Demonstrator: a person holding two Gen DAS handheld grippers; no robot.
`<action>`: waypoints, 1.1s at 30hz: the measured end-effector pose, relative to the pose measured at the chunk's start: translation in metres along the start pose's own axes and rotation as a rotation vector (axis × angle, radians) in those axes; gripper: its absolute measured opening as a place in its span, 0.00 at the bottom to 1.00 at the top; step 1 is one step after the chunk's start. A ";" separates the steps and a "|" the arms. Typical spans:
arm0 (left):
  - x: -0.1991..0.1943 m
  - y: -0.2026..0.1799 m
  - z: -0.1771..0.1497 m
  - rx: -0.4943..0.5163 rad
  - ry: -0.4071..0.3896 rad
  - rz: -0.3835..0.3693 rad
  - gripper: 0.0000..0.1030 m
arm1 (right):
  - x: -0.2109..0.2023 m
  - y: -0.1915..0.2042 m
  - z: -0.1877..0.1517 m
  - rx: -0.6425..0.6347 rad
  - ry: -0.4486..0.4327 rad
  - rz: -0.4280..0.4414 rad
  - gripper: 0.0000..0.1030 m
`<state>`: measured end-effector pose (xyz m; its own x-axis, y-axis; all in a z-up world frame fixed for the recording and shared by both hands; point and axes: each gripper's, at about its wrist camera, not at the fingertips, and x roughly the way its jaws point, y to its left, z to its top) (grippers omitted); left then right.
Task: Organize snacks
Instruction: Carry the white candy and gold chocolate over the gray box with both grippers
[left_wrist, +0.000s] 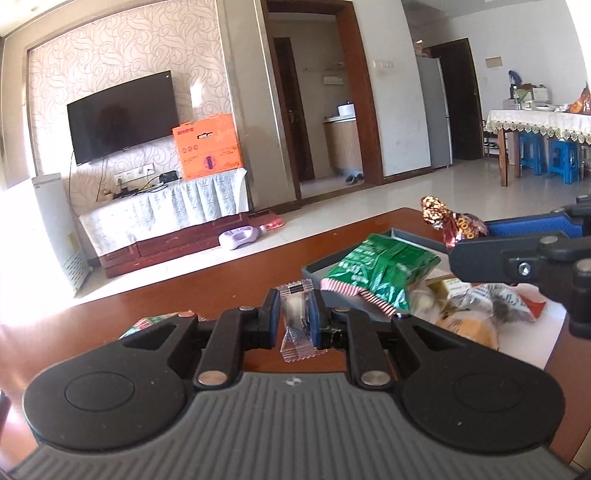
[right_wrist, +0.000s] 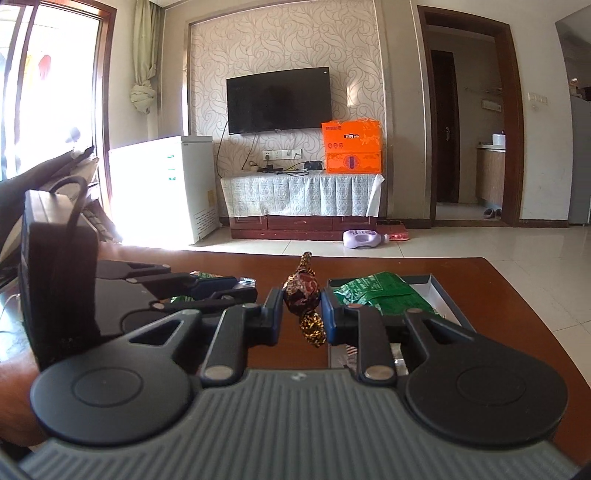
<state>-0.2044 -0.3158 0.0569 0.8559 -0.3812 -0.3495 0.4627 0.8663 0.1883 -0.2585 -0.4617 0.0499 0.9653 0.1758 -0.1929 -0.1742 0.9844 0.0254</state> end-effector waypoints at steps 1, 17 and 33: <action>0.002 -0.003 0.001 -0.001 -0.006 -0.006 0.19 | -0.001 -0.004 -0.001 0.005 0.001 -0.008 0.25; 0.034 -0.052 0.018 -0.035 -0.043 -0.111 0.19 | -0.005 -0.038 -0.015 0.031 0.036 -0.107 0.25; 0.066 -0.071 0.026 -0.030 -0.057 -0.173 0.19 | -0.006 -0.057 -0.021 0.078 0.041 -0.165 0.25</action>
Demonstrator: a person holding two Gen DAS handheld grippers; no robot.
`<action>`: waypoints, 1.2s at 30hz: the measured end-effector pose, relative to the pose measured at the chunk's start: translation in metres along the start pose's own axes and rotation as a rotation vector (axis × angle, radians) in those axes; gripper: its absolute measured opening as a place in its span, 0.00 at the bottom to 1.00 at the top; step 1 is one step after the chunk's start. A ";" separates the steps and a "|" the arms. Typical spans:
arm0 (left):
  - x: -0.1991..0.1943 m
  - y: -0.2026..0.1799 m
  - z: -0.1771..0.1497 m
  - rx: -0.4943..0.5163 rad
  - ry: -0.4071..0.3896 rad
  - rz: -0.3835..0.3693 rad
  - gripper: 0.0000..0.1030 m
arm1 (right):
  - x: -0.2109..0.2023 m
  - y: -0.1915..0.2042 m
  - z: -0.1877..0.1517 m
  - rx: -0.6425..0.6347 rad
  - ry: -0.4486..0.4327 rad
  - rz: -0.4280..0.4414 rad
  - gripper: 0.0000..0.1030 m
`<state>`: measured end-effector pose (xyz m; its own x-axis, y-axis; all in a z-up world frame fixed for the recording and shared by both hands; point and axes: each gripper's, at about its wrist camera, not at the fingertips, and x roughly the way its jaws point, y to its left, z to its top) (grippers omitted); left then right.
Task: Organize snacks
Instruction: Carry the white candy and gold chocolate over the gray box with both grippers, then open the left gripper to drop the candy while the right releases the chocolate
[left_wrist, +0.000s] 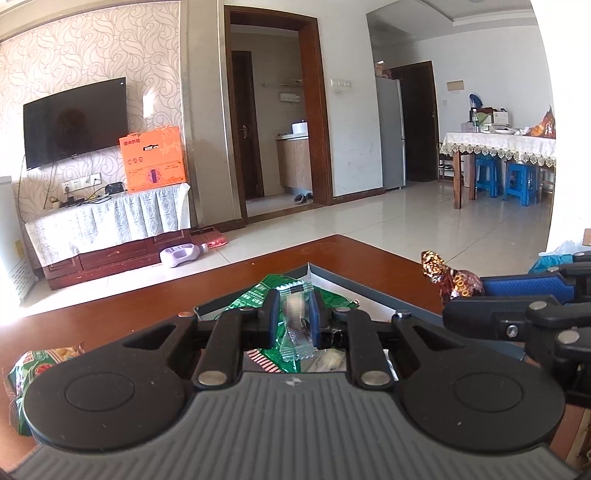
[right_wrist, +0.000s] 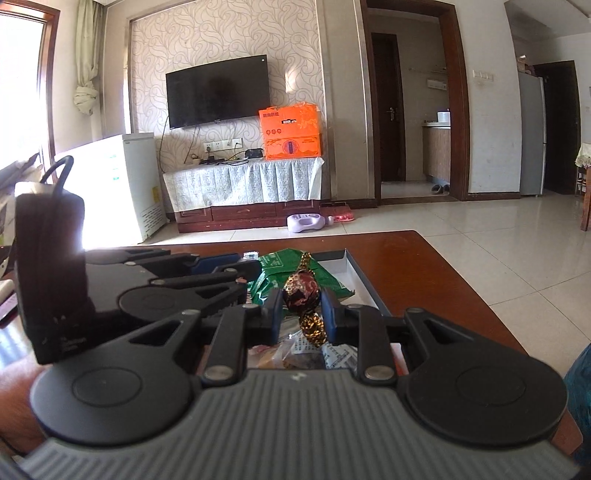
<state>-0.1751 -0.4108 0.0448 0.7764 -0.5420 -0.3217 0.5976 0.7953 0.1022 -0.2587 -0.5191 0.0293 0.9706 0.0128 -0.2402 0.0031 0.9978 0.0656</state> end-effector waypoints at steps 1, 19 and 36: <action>0.002 0.002 0.001 -0.008 0.003 -0.006 0.19 | 0.000 0.000 0.000 0.002 0.000 -0.003 0.25; 0.071 -0.002 0.009 -0.055 0.069 -0.086 0.19 | 0.002 -0.007 -0.001 0.038 0.026 -0.014 0.25; 0.102 0.000 0.005 -0.074 0.117 -0.089 0.36 | 0.011 -0.011 0.001 0.049 0.054 -0.008 0.26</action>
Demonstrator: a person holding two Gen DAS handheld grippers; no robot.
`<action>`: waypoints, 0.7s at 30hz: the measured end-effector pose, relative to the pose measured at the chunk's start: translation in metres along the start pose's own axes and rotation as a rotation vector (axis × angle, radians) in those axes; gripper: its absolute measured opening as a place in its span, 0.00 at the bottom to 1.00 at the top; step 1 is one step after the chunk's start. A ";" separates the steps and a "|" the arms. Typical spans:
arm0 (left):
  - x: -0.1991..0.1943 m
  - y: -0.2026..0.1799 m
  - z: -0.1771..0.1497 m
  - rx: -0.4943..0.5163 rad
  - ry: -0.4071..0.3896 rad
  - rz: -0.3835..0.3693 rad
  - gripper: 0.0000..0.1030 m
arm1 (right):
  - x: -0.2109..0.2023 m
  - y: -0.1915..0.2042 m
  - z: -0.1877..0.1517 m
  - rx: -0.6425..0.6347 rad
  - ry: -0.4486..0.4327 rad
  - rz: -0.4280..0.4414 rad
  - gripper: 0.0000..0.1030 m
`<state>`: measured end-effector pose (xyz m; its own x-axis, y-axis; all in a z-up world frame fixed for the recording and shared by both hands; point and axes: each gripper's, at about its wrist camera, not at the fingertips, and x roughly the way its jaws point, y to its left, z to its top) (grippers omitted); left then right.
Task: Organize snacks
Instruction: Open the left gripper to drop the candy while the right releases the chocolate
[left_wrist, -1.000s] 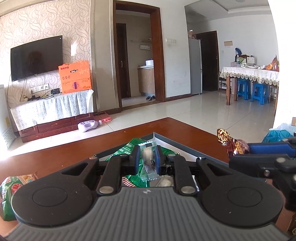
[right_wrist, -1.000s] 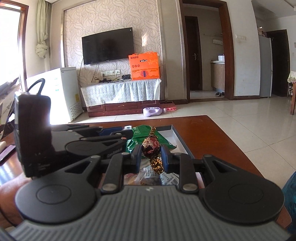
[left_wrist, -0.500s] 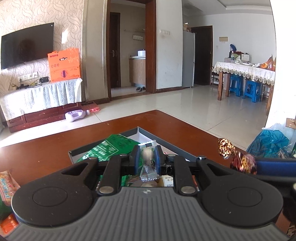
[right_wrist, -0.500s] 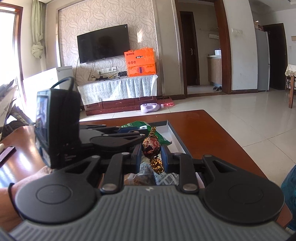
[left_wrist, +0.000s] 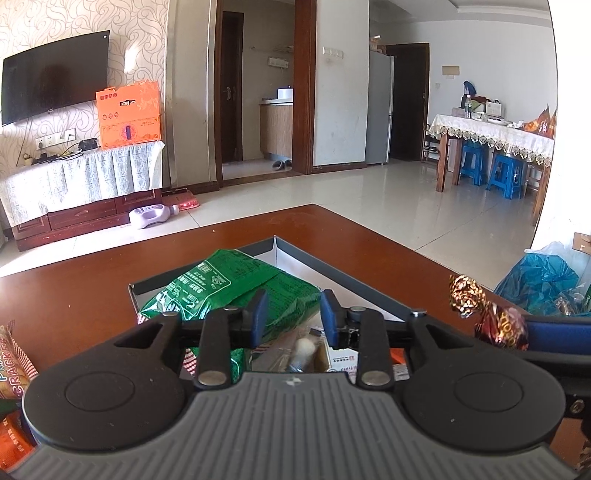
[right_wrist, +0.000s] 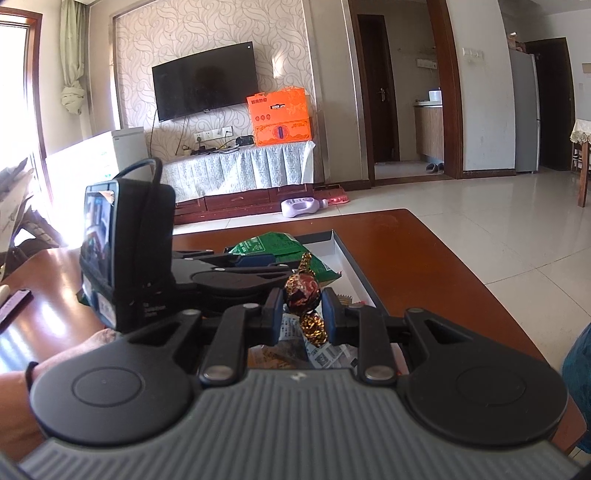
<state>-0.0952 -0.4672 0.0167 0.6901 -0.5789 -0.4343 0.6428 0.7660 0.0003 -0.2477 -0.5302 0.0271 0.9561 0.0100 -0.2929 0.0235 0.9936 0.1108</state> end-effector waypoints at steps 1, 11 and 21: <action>0.000 0.001 0.000 0.002 0.000 0.002 0.39 | 0.000 0.000 0.000 -0.001 0.001 0.000 0.26; -0.021 0.018 -0.001 0.018 -0.026 0.039 0.72 | 0.006 -0.002 -0.002 -0.007 0.010 0.006 0.26; -0.055 0.029 -0.010 0.068 -0.042 0.037 0.78 | 0.024 0.000 -0.002 -0.019 0.027 0.009 0.26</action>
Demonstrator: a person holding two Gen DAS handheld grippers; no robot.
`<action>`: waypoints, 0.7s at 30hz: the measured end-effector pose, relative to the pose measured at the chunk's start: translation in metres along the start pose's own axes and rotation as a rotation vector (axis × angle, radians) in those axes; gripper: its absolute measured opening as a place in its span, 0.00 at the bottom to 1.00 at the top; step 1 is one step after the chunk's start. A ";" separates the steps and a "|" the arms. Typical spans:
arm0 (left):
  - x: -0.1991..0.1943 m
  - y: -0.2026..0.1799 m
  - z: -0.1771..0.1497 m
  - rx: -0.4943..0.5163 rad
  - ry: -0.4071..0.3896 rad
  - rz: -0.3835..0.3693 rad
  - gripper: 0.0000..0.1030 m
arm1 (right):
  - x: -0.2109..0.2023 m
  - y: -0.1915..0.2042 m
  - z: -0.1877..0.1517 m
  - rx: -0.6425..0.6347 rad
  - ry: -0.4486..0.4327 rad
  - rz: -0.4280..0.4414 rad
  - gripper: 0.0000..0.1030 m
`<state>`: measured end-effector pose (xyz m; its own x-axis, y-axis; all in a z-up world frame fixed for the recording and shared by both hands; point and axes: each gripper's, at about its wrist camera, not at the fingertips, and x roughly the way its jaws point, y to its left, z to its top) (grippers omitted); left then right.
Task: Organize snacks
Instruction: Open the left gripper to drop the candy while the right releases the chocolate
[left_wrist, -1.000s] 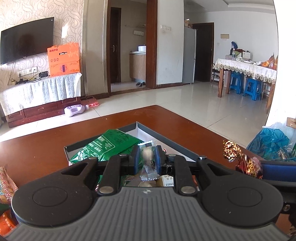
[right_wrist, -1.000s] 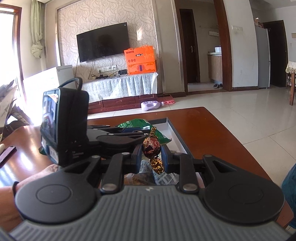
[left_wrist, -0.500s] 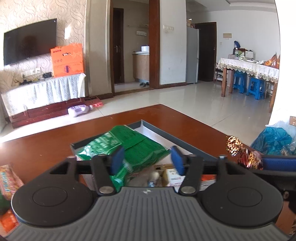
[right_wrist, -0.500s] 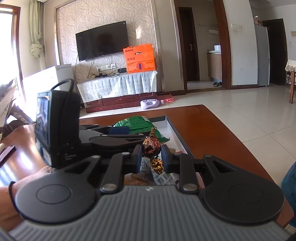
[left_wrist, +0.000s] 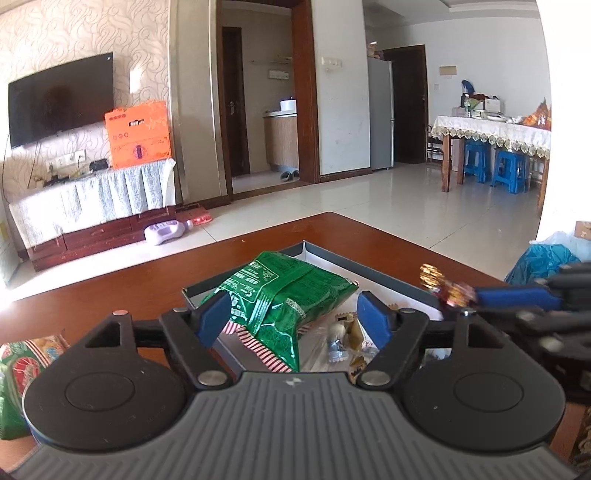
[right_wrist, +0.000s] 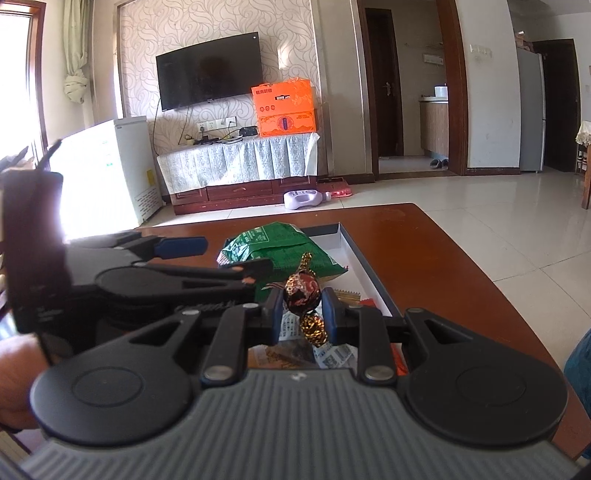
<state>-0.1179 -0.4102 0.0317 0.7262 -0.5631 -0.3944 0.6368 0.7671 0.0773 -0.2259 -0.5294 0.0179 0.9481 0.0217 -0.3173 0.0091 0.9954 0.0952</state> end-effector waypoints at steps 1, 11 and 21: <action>-0.002 0.001 -0.001 0.006 -0.001 0.001 0.79 | 0.003 0.001 0.001 -0.002 0.001 0.000 0.26; -0.023 0.010 -0.011 0.017 0.019 0.021 0.80 | 0.024 0.004 0.007 -0.008 0.004 -0.001 0.26; -0.049 0.028 -0.013 0.066 0.018 0.058 0.91 | 0.039 0.010 0.008 0.006 0.028 0.017 0.57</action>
<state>-0.1391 -0.3569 0.0415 0.7581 -0.5123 -0.4035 0.6100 0.7759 0.1609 -0.1865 -0.5196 0.0138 0.9389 0.0410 -0.3418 -0.0048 0.9943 0.1061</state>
